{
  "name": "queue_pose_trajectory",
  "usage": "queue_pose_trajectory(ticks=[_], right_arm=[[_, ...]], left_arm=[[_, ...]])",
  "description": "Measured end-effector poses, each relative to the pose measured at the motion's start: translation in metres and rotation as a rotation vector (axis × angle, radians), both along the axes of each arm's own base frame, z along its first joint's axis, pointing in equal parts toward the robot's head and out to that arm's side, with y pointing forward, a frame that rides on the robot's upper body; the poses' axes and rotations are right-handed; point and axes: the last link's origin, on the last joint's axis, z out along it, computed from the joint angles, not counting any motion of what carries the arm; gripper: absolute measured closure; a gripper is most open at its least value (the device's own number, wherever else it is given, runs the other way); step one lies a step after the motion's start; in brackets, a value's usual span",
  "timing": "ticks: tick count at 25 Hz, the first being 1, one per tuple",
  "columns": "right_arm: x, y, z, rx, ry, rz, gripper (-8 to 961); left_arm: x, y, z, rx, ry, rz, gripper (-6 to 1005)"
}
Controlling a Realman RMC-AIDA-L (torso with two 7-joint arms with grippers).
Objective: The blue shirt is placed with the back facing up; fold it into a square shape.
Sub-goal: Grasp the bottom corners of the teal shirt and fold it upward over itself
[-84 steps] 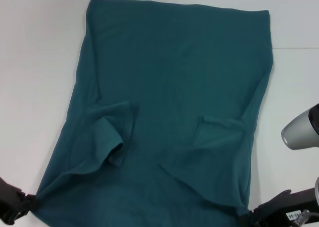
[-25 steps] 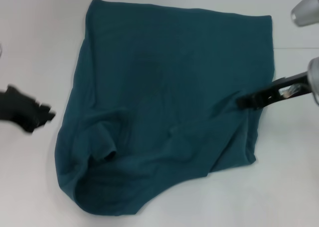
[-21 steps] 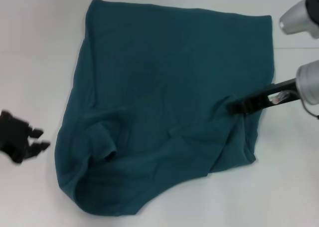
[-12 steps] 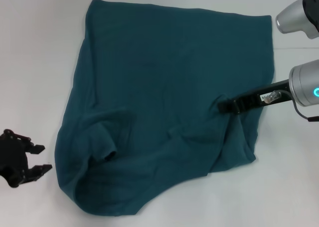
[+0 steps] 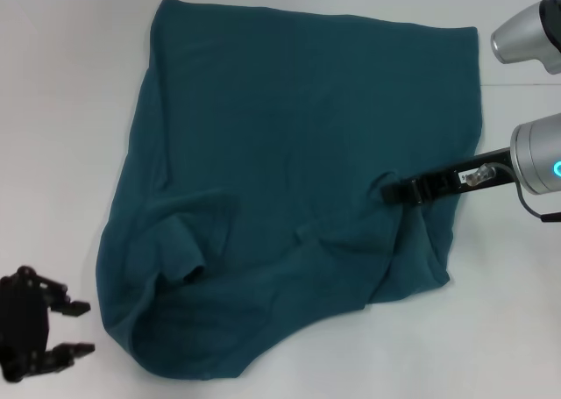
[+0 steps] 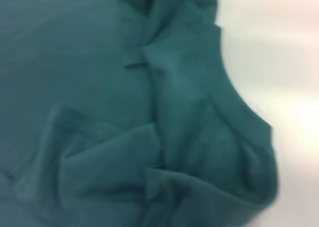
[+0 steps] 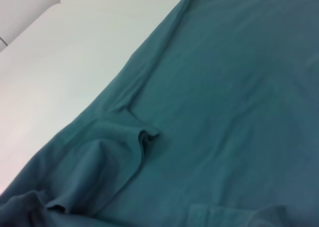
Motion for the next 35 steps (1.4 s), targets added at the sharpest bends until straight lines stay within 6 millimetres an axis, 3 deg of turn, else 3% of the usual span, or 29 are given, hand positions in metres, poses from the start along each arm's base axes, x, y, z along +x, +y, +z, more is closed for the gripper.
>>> queue_pose_trajectory(ticks=[7, 15, 24, 35], right_arm=[[0.0, -0.003, 0.0, 0.001, 0.052, -0.011, 937], [0.0, -0.007, -0.005, -0.018, 0.092, -0.026, 936], [0.0, -0.008, -0.007, -0.022, 0.139, -0.041, 937], [0.005, -0.007, -0.005, -0.01, 0.148, -0.058, 936]], left_arm=[[-0.004, -0.012, 0.0, -0.003, 0.016, -0.13, 564], [-0.021, -0.002, -0.009, 0.025, 0.09, -0.306, 564], [-0.036, 0.007, -0.025, -0.02, 0.209, -0.362, 558], [-0.033, 0.013, -0.03, -0.006, 0.235, -0.43, 558]])
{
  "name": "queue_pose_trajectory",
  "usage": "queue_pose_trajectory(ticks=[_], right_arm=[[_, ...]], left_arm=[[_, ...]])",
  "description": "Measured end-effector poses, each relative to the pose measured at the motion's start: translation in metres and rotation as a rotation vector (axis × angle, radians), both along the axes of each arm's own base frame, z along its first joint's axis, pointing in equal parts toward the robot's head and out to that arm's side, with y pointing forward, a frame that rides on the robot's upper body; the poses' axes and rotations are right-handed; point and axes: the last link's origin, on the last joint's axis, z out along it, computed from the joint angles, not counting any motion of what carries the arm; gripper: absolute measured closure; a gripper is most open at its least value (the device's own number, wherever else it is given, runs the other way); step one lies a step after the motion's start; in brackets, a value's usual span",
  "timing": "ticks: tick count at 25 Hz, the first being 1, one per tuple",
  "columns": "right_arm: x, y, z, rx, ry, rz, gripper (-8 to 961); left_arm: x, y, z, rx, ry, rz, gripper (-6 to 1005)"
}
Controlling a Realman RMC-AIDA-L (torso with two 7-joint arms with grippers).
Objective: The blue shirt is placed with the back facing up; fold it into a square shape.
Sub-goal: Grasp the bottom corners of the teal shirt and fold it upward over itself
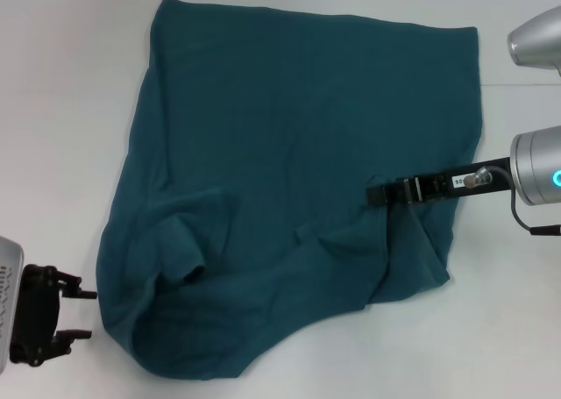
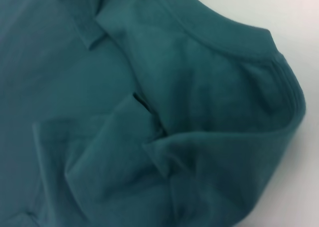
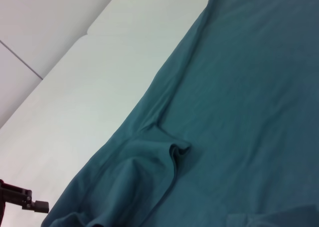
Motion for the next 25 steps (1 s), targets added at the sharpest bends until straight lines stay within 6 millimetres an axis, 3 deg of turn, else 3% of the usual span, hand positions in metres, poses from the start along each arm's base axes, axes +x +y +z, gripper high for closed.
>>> queue_pose_trajectory(ticks=[7, 25], right_arm=[[-0.001, 0.003, 0.005, 0.01, 0.008, -0.005, 936], [-0.002, 0.006, 0.006, 0.01, 0.013, -0.013, 936]], left_arm=[[0.009, -0.004, 0.001, 0.003, -0.022, -0.051, 558], [0.003, -0.012, -0.002, -0.016, -0.005, -0.064, 559]])
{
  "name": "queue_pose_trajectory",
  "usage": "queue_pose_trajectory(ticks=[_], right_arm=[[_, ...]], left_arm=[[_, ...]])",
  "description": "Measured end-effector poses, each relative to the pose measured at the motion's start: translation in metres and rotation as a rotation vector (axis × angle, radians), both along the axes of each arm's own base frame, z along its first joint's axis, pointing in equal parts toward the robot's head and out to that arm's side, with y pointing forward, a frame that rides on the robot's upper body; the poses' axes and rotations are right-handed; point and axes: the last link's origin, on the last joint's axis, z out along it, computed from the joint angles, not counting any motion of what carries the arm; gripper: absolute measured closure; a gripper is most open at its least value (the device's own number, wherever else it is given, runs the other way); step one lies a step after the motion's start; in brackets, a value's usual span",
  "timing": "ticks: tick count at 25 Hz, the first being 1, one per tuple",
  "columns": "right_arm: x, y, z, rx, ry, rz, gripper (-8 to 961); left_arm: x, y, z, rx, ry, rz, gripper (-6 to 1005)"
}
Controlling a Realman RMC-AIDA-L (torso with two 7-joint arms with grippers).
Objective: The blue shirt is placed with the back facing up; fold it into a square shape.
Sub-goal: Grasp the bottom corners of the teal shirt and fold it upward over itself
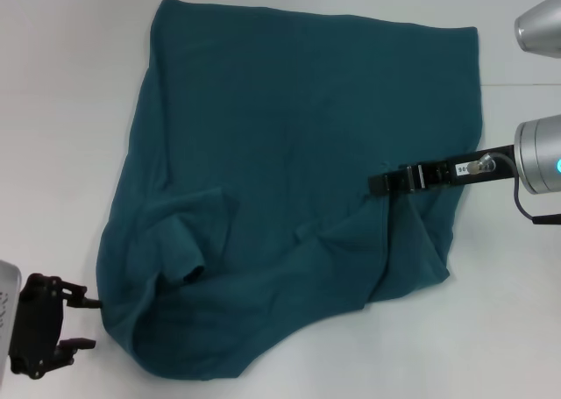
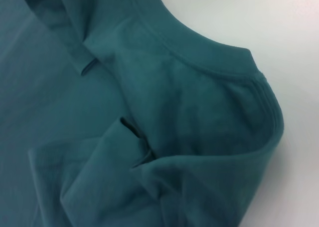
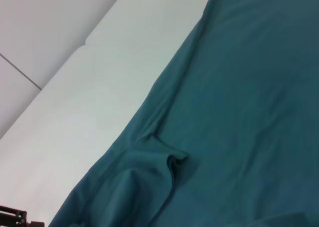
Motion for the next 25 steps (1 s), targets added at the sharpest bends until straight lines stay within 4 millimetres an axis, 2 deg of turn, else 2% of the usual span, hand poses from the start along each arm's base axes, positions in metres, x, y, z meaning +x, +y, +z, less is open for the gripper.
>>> queue_pose_trajectory(ticks=[13, 25], right_arm=[[0.005, 0.003, 0.005, 0.011, 0.001, -0.016, 937], [0.006, 0.005, 0.007, 0.01, 0.002, -0.024, 936]], left_arm=[[0.014, 0.006, -0.003, 0.032, -0.052, -0.076, 560], [0.002, -0.001, -0.002, 0.01, 0.011, -0.074, 534]])
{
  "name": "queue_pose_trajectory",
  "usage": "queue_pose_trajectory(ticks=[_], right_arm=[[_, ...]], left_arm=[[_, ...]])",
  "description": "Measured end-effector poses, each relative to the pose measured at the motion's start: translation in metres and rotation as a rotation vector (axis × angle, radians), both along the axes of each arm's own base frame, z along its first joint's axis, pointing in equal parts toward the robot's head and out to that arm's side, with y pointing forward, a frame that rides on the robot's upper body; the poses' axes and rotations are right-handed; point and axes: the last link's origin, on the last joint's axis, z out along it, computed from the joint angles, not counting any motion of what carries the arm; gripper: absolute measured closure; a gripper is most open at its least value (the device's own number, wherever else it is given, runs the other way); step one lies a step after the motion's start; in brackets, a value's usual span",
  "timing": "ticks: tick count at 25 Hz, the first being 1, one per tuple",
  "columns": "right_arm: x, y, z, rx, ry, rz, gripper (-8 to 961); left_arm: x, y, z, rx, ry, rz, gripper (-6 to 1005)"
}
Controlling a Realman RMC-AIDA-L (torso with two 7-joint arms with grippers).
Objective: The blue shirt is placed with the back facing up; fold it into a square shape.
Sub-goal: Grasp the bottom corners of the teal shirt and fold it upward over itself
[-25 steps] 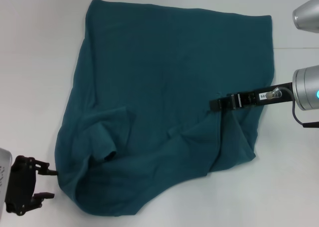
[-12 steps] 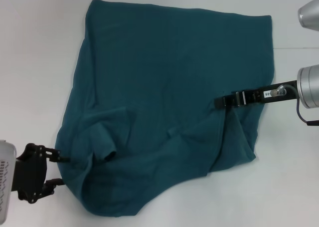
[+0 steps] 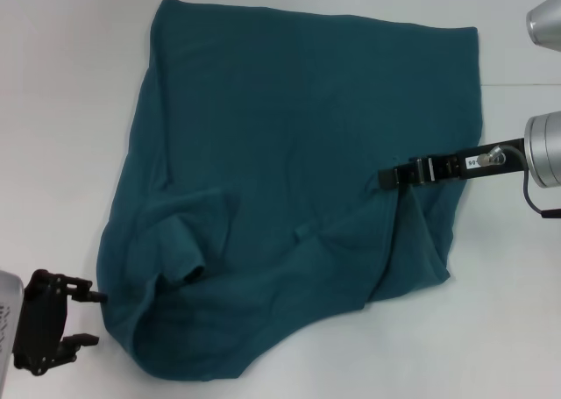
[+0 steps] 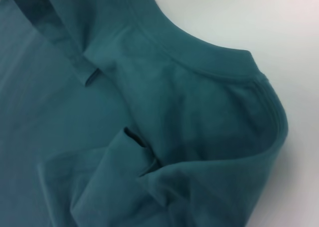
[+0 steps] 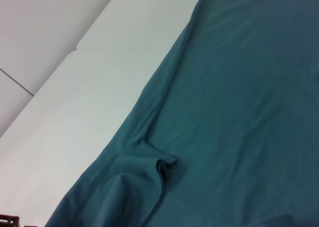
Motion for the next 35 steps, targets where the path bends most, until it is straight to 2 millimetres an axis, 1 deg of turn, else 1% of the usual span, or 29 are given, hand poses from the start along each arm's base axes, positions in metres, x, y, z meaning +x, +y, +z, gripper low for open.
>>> queue_pose_trajectory(ticks=[6, 19, 25, 30, 35], right_arm=[[0.002, 0.0, -0.002, -0.005, 0.002, -0.007, 936], [0.005, -0.002, -0.002, -0.006, 0.002, -0.012, 936], [0.008, -0.002, -0.002, -0.005, 0.007, -0.021, 936], [0.008, -0.002, -0.001, -0.004, 0.006, -0.022, 936], [0.009, -0.002, -0.001, -0.004, 0.005, -0.021, 937]], left_arm=[[0.002, -0.002, -0.003, -0.012, -0.014, -0.004, 513], [0.013, 0.001, -0.013, -0.036, -0.073, -0.028, 521], [0.017, 0.002, -0.015, -0.039, -0.102, -0.003, 524], [0.021, 0.002, -0.016, -0.054, -0.111, 0.005, 610], [0.025, 0.004, -0.017, -0.061, -0.127, 0.036, 822]])
